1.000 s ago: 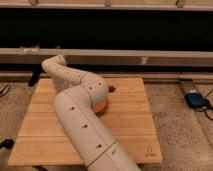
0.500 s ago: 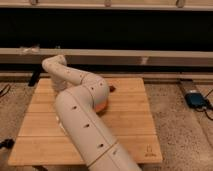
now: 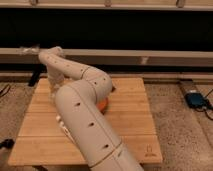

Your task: Place the white sponge in the ceramic cup

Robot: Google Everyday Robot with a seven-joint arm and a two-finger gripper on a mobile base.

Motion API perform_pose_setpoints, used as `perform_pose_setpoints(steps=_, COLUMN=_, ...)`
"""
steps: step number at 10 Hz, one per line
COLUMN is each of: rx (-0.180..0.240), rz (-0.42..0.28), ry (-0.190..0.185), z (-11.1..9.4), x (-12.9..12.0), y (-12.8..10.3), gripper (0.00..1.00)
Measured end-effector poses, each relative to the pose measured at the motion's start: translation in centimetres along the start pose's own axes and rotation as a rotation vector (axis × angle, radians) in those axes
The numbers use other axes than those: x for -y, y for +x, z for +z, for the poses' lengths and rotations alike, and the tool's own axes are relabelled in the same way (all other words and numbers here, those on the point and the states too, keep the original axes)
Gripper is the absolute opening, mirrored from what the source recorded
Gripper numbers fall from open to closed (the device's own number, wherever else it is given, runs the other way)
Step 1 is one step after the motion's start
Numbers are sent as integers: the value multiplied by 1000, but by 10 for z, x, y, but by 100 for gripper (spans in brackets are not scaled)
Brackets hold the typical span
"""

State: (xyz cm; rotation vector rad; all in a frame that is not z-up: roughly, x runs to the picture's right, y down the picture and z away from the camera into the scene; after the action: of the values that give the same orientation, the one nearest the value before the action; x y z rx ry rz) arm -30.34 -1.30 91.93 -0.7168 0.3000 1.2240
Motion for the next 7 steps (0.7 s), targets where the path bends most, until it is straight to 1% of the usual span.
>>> perform_pose_setpoints(steps=2, rx=92, rz=-30, ry=-3, z=-34, x=2, y=-17, gripper=0)
perform_pose_setpoints(steps=4, rx=173, rz=-51, ry=-2, z=-61, x=9, y=-31, gripper=0)
perform_pose_setpoints(steps=7, rx=255, rz=-52, ry=-25, z=-94, x=17, y=-43, gripper=0)
